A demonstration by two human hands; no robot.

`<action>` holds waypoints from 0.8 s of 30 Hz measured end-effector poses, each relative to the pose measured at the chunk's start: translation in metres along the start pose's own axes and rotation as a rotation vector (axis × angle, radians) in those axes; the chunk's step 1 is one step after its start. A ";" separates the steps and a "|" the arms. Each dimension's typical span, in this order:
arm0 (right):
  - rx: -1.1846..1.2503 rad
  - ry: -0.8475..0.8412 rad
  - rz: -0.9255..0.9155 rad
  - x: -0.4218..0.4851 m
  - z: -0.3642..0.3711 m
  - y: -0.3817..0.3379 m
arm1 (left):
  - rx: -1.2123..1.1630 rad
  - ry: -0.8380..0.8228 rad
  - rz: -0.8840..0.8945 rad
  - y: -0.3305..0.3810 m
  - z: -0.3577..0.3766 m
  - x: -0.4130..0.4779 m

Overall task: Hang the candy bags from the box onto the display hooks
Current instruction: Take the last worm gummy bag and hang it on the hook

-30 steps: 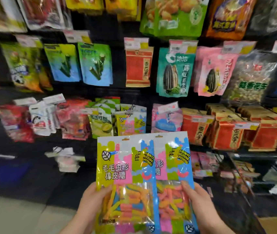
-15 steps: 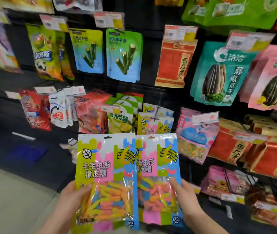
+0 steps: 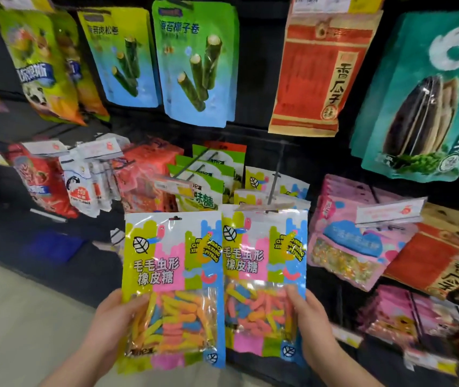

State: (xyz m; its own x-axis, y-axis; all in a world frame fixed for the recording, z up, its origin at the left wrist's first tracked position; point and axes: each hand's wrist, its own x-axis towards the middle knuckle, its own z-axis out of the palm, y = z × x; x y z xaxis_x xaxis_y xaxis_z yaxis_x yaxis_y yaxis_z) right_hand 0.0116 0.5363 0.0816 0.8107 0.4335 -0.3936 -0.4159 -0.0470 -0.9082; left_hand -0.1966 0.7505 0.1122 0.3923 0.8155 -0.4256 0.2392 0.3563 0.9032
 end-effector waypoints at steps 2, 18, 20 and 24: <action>0.022 0.000 0.010 0.006 -0.001 0.000 | -0.009 0.000 -0.017 -0.001 0.003 0.007; 0.009 0.219 0.024 0.046 0.022 -0.006 | 0.097 -0.153 -0.002 0.020 0.003 0.028; 0.011 0.256 0.008 0.062 0.027 -0.009 | 0.099 -0.145 -0.019 0.017 -0.004 0.034; -0.039 0.340 -0.009 0.093 0.033 -0.013 | 0.120 -0.144 -0.036 0.008 -0.011 0.043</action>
State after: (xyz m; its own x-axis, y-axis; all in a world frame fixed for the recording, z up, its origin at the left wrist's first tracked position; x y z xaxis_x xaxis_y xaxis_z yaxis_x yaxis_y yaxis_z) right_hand 0.0792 0.6070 0.0618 0.9081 0.1095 -0.4043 -0.3971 -0.0822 -0.9141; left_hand -0.1878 0.7932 0.1023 0.5021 0.7265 -0.4691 0.3565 0.3203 0.8777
